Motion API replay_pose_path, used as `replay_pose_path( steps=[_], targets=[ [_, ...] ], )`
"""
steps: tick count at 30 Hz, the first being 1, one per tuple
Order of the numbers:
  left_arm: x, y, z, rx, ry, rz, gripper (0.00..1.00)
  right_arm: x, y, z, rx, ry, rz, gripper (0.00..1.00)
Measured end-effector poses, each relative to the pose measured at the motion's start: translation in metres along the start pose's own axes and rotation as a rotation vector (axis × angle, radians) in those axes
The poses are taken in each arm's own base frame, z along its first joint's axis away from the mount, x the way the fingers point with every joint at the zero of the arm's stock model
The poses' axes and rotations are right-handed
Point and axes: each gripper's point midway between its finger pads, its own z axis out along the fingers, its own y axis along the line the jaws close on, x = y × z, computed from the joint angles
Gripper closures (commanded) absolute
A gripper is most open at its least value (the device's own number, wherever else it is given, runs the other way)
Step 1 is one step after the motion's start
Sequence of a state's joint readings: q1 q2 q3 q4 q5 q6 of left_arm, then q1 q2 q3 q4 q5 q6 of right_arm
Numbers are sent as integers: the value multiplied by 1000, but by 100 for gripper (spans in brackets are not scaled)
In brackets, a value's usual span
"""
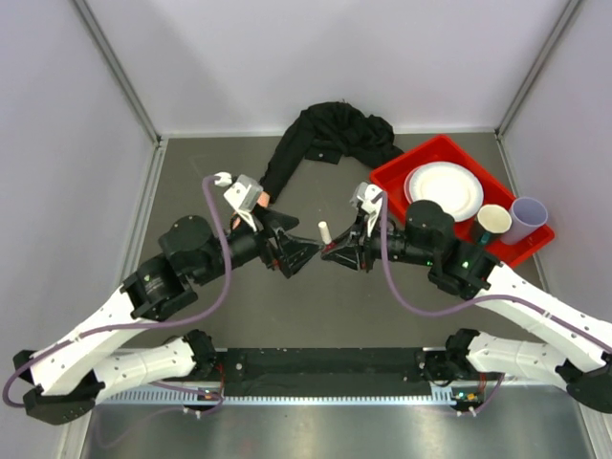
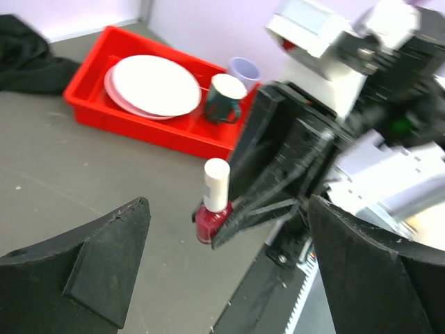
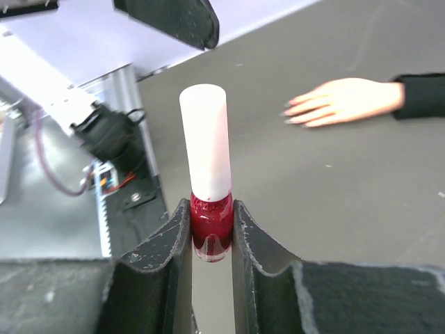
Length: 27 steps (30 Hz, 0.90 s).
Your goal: Paint the nails
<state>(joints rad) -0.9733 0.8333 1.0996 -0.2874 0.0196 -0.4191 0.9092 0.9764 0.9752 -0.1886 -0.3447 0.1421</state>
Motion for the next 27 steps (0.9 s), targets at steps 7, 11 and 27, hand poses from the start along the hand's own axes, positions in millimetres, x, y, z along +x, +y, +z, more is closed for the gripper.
replay_pose_path(
  steps=[7, 11, 27],
  targets=[
    [11, -23, -13, 147, 68, 38, 8, 4, 23, -7, -176, 25, -9, 100],
    [25, -33, -9, 237, 132, 70, 13, 5, 35, -12, -265, 35, -5, 100],
    [24, -32, 8, 317, 143, 85, 63, 7, 51, -18, -363, 48, -2, 100]
  ],
)
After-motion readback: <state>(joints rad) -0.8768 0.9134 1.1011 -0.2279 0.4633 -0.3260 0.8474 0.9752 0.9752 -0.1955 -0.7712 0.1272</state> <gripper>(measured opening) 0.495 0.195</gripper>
